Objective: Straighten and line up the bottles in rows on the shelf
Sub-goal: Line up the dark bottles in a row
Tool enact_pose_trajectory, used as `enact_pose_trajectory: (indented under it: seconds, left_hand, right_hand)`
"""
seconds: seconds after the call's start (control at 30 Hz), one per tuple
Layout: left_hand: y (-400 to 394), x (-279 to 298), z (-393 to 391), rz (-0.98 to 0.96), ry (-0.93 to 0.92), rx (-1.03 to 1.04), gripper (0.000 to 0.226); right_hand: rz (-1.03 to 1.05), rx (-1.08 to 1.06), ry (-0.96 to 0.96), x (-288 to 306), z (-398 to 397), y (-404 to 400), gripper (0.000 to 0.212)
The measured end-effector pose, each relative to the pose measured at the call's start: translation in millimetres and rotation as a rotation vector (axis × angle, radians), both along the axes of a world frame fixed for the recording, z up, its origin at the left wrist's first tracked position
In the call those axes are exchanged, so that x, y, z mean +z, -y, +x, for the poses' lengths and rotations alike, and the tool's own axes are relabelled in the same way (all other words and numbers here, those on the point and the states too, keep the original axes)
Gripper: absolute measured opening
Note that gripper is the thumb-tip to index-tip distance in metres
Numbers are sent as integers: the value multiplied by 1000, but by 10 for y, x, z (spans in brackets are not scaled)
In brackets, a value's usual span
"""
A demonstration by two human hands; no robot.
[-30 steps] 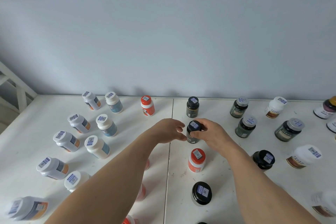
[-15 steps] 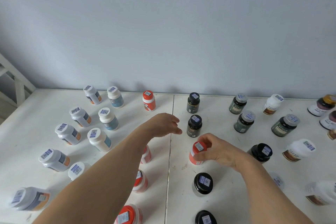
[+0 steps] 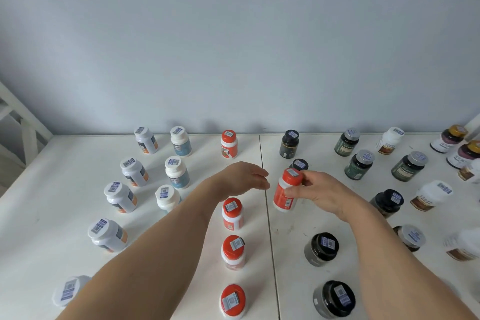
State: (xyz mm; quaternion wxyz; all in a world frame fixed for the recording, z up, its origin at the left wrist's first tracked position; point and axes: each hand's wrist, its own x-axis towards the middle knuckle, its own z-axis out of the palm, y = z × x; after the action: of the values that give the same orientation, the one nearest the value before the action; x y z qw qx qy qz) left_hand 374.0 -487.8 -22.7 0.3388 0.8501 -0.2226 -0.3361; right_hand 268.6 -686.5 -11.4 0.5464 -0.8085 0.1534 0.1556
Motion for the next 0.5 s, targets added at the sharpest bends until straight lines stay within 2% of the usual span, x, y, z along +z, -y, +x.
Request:
enact_pose_trajectory:
  seconds: [0.1, 0.17, 0.37, 0.5]
  left_hand:
    - [-124, 82, 12, -134, -172, 94, 40]
    - [-186, 120, 21, -177, -220, 112, 41]
    - [-282, 151, 66, -177, -224, 156, 42]
    - [-339, 122, 135, -153, -195, 218, 40]
  right_hand:
    - [43, -39, 37, 48, 67, -122, 19]
    - [57, -46, 52, 41, 122, -187, 19]
    - [72, 6, 62, 12, 324, -282, 24]
    - [37, 43, 43, -19, 433, -307, 45]
